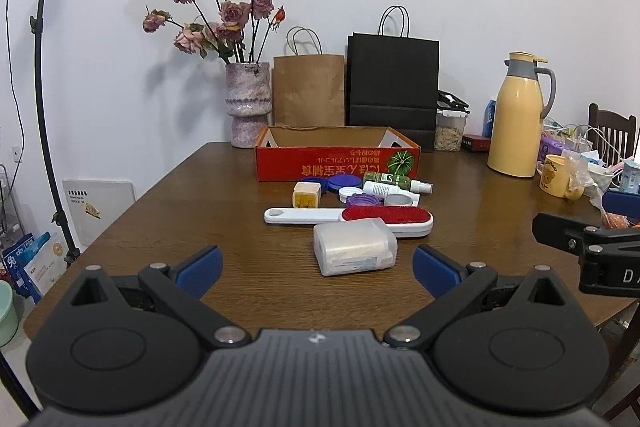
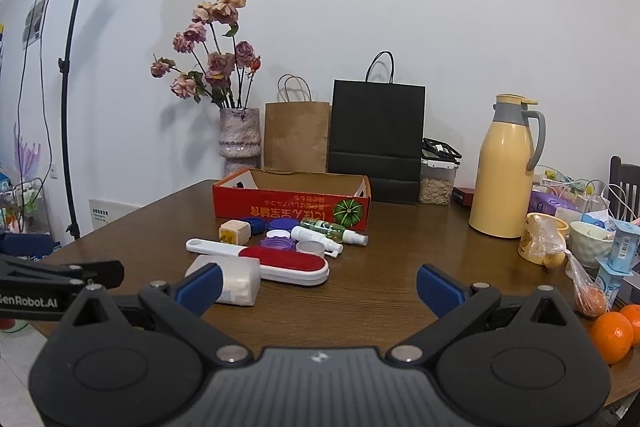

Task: Organize rigid objects
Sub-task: 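Move the left tool to the translucent white box and close on it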

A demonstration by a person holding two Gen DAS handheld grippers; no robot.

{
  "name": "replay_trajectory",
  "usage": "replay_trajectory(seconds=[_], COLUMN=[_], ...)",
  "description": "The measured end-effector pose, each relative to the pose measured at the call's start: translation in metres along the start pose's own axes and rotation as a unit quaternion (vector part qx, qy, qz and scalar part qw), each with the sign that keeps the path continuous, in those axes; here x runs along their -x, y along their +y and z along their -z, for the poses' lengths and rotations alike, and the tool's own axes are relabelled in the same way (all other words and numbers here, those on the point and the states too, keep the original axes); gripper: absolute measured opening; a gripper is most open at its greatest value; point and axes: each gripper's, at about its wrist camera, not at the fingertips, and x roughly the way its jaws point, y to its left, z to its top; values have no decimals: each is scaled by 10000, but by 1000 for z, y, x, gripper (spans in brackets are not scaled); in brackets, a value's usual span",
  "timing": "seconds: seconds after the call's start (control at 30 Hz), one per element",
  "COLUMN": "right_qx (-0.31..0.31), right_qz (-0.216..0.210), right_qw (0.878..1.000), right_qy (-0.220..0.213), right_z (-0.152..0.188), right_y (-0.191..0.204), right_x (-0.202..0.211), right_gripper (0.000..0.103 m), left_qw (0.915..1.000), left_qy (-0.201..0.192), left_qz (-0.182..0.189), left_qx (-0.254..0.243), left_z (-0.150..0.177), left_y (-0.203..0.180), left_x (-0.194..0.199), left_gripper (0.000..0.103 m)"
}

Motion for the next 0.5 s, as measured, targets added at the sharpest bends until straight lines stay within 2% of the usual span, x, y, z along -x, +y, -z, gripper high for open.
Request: replay_trajectory(seconds=[0.5], right_qx=[-119], right_qz=[38], right_qw=[9998], right_qy=[134], right_z=[-1], right_y=[-27], right_x=[-33], right_gripper=[103], left_qw=[9997], left_qy=[244], left_qz=[-15], left_qx=[-71], left_z=[-10], left_y=[-22], left_x=[-40], left_gripper=[103])
